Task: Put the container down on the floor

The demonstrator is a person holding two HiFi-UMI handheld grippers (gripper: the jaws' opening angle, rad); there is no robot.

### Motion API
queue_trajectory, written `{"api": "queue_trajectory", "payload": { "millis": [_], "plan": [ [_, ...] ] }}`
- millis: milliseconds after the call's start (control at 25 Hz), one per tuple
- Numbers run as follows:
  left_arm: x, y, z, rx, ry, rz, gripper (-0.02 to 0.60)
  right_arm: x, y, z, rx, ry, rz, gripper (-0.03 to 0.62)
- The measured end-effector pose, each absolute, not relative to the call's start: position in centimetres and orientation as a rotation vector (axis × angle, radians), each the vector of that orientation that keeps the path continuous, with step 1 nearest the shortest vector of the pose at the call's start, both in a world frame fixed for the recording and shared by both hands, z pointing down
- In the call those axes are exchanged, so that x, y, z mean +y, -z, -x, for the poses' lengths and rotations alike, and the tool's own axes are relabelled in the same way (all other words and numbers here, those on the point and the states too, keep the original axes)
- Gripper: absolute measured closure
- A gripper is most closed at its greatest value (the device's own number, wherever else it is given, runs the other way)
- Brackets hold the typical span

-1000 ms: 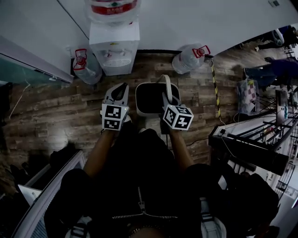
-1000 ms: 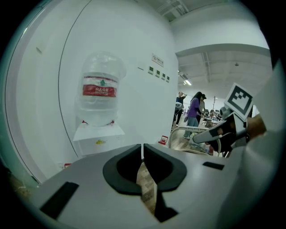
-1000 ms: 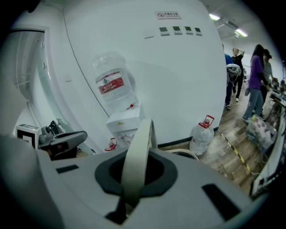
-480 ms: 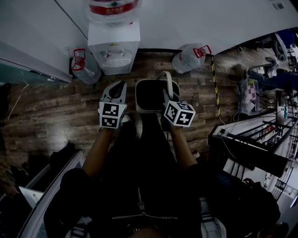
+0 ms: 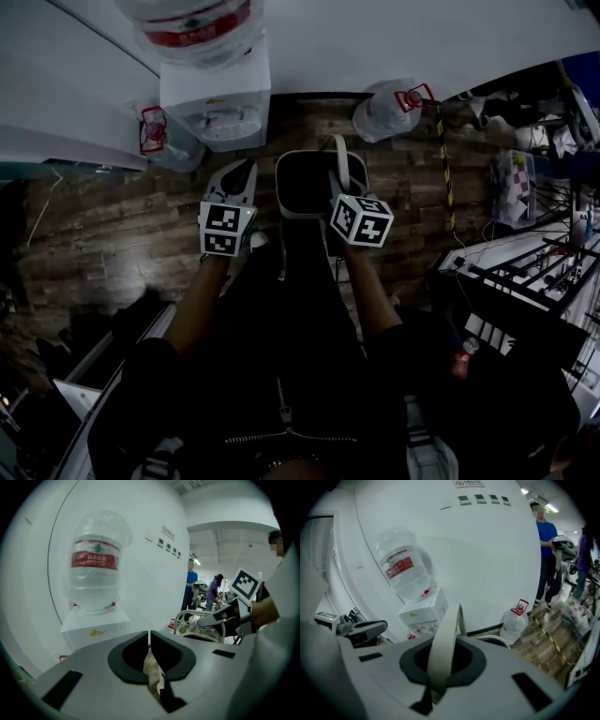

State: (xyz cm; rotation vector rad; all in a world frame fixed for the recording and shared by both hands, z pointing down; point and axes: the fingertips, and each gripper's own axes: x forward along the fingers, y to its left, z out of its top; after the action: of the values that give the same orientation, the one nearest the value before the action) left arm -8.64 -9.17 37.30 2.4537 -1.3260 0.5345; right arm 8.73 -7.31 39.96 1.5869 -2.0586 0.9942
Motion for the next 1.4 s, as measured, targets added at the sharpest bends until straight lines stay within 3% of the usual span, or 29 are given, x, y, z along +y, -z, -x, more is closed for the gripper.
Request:
{"api": "queue_trajectory", "payload": {
  "millis": [720,1400],
  "plan": [
    [-18.5,-45.4,4.2,-1.319,-0.573,-2.39,0.555,-20.5,-48.5,-12.1,-2.088,-1.001,-1.523,0.583],
    [-23.3,-61.3,2.7,-1.367,-0.541,-2.309,0.555,-33.4,-66.2,-9.6,-2.14,-0.953,-1.378,0.583]
  ]
}}
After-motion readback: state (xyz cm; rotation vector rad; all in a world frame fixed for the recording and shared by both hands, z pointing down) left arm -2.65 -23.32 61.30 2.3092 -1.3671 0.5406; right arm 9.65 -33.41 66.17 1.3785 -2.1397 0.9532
